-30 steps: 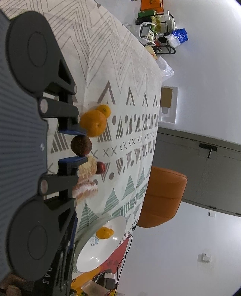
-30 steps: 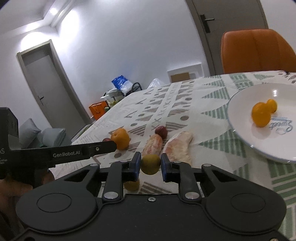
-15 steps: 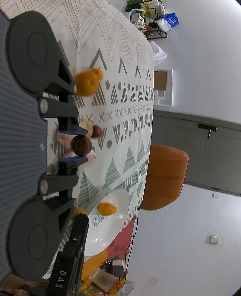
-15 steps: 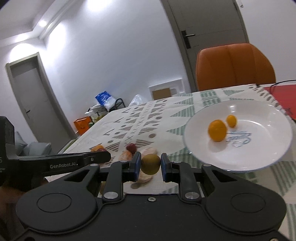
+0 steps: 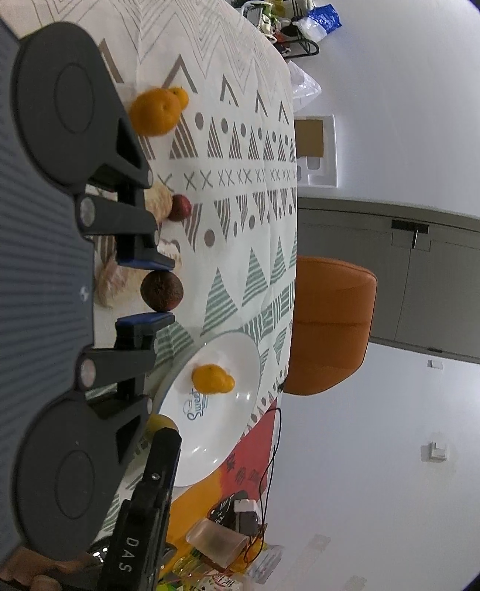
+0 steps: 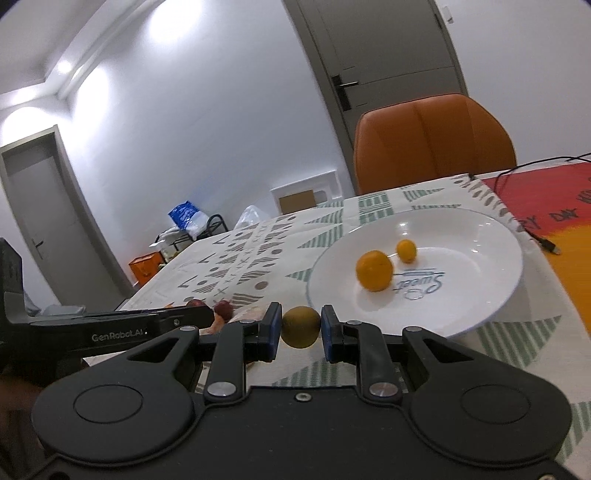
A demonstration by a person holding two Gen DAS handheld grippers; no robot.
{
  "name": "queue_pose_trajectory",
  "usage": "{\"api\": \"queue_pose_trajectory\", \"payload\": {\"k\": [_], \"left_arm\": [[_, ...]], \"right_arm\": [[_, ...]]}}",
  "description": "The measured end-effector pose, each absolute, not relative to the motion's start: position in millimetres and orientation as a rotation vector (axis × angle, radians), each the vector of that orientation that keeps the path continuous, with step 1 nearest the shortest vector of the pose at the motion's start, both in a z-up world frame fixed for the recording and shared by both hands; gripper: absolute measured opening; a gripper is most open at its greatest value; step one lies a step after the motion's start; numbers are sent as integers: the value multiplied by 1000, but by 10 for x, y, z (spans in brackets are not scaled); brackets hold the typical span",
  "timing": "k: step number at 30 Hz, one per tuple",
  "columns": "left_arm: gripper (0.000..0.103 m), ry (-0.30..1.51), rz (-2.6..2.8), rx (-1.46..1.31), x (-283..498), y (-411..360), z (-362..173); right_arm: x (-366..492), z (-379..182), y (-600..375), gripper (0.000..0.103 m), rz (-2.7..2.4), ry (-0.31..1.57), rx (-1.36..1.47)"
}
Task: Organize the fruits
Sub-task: 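Carry both fruits over the white plate and open both tools to release them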
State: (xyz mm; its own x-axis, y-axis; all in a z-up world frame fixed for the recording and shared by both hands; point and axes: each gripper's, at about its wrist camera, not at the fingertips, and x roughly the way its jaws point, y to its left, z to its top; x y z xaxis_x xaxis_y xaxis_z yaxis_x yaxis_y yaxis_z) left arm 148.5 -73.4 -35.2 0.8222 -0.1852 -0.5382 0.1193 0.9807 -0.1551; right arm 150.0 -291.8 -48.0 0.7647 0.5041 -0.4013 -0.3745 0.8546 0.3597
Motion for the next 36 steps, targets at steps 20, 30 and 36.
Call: {"api": "queue_pose_trajectory", "payload": {"k": [20, 30, 36], "left_arm": [[23, 585, -225, -68, 1707, -1204, -359], [23, 586, -260, -52, 1847, -1404, -349], [23, 571, -304, -30, 1907, -1583, -297]], "right_arm": [[1601, -631, -3382, 21, 381, 509, 329], [1666, -612, -3555, 30, 310, 467, 360], [1621, -606, -3630, 51, 295, 468, 359]]}}
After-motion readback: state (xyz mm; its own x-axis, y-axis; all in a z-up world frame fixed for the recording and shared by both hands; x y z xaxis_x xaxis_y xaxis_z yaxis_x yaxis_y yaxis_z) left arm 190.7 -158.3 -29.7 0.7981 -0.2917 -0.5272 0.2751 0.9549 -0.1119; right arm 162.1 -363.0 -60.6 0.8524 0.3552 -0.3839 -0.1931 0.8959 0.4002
